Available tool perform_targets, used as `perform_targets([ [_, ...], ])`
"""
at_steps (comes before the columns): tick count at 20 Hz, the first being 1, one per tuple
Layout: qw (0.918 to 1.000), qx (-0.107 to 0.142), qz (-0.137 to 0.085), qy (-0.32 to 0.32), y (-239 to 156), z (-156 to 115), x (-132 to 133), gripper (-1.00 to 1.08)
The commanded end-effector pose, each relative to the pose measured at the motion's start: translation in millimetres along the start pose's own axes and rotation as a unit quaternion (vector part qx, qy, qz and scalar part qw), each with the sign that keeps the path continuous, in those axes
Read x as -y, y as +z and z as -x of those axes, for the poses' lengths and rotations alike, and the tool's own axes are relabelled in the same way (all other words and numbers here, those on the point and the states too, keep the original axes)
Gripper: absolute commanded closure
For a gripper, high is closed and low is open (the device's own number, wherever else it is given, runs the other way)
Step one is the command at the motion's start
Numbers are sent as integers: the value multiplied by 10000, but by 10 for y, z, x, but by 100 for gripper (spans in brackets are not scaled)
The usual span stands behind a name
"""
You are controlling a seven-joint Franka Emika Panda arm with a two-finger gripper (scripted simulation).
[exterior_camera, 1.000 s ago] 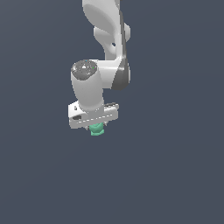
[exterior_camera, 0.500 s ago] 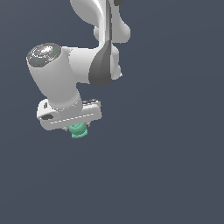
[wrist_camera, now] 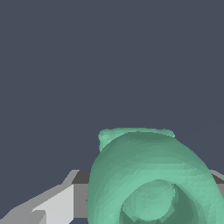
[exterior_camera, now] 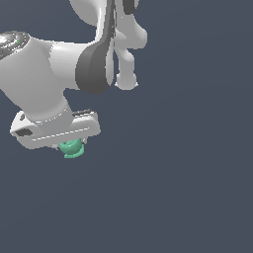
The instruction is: Pick up the object and move it to a goal position.
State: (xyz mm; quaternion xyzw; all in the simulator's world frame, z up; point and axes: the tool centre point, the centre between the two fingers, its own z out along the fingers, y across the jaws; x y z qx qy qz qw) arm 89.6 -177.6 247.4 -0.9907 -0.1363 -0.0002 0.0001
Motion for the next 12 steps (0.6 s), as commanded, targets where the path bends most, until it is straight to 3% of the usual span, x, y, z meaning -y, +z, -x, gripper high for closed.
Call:
perform_targets([
  [1,10000,1,-1,-4,-52,-25,-66,108],
  [12,10000,2,1,-1,-130,-68,-176,108],
])
